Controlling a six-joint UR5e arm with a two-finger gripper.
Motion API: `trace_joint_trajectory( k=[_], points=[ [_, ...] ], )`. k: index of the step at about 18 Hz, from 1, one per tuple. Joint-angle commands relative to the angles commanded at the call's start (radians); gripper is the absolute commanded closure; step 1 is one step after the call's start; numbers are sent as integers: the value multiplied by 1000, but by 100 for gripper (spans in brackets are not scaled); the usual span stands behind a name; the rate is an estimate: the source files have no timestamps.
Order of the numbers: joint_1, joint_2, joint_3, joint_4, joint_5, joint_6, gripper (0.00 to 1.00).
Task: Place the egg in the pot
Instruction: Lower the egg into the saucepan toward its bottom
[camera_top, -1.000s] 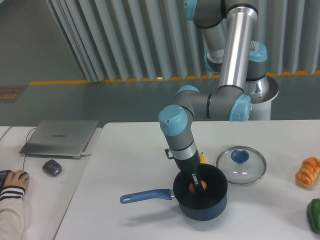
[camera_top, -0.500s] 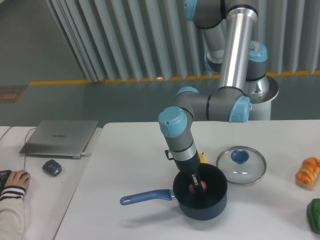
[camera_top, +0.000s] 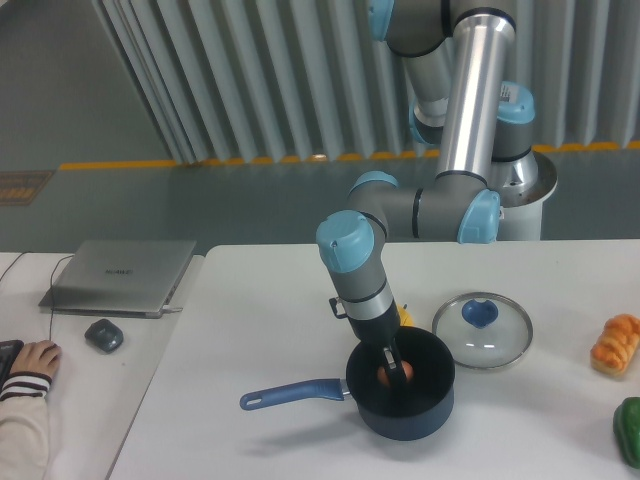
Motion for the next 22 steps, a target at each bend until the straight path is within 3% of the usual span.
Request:
trace_joint_trajectory(
  k=[3,6,19,22],
  points=[
    [0,0,0,0,0,2,72],
    [0,0,0,2,0,12,52],
    [0,-3,-2,5,2,17,51],
    [0,-2,-2,5,2,17,46]
  ],
)
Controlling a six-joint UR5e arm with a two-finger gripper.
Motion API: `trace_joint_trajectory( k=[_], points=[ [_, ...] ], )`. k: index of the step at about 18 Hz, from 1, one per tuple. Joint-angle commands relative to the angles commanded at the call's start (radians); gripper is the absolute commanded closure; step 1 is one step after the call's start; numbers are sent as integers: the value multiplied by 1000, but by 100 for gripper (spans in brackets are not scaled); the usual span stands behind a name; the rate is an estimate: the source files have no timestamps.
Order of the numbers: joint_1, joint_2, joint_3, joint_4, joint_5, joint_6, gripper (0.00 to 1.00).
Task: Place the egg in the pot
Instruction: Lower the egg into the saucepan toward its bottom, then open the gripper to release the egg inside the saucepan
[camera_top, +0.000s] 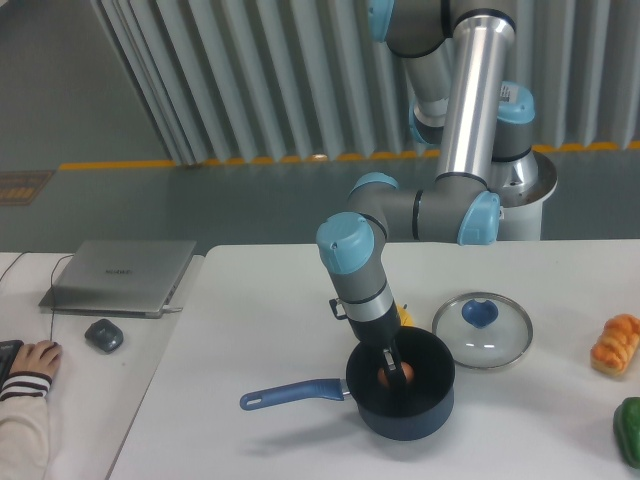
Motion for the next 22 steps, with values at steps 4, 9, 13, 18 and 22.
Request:
trace_joint_trajectory(
  k=[4,9,13,18,22],
  points=[
    [0,0,0,2,0,0,40],
    [0,2,0,2,0,2,40],
    [-3,2,2,2,0,0,40],
    [-3,9,11,-3,-2,12,40],
    [0,25,11,-5,-2,49,5]
  ],
)
